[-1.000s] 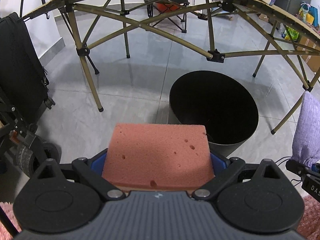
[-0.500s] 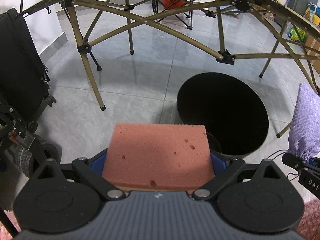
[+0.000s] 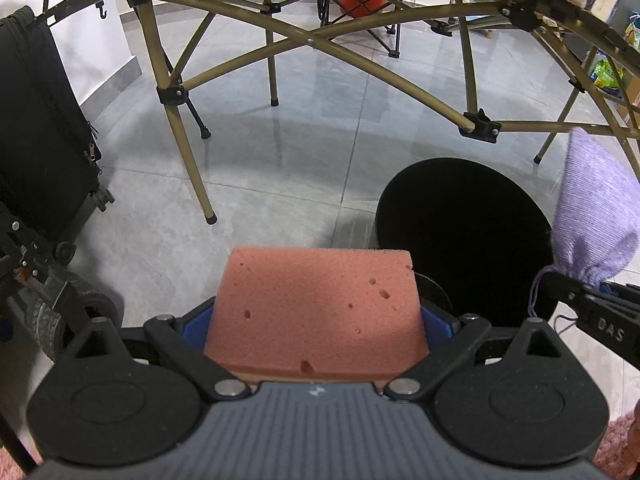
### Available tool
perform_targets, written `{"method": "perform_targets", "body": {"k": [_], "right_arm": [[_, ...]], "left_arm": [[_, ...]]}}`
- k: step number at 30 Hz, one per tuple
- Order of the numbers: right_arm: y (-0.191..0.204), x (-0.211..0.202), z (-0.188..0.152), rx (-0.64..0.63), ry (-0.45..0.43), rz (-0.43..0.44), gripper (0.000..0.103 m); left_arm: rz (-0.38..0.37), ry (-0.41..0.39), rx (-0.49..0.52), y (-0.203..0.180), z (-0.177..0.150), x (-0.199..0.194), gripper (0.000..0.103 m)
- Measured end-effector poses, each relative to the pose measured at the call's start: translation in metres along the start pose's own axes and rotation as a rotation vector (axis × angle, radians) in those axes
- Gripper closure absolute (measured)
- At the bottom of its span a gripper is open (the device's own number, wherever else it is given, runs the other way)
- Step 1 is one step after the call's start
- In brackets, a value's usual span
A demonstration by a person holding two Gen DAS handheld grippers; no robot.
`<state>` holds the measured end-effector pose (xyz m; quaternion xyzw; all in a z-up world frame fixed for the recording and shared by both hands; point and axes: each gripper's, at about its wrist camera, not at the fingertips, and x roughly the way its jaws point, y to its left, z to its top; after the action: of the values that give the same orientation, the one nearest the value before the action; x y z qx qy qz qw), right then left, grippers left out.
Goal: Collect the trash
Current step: 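Lower the purple bag into the bin and open the right gripper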
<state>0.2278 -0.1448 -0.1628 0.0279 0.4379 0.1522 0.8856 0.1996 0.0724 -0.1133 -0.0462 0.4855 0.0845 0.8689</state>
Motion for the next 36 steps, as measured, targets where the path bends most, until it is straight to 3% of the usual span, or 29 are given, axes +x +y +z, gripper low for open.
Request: {"method": "perform_targets", "body": {"k": [16,19,20,21,23,36], "right_arm": [[0.017,0.047,0.025,0.036,0.057,0.027,0.084],[0.013,0.052,0.026,0.067,0.087,0.022,0.074],[0.012,0.054,0.026,0.074,0.091,0.018,0.058],[0.012,0.054,0.026,0.079,0.094,0.013,0.031],[0.011,0.056,0.027,0.083,0.1,0.009,0.0],[0.005,0.04,0.024,0.051,0.052,-0.03,0.0]], "left_arm": [[0.02,-0.002,-0.04,0.016,0.022,0.019,0.005],[0.023,0.001,-0.039,0.016,0.022,0.02,0.005],[0.023,0.001,-0.038,0.016,0.022,0.02,0.005],[0.024,0.0,-0.037,0.015,0.022,0.02,0.005],[0.023,-0.001,-0.035,0.014,0.022,0.019,0.005],[0.014,-0.019,-0.008,0.002,0.022,0.014,0.005]]}}
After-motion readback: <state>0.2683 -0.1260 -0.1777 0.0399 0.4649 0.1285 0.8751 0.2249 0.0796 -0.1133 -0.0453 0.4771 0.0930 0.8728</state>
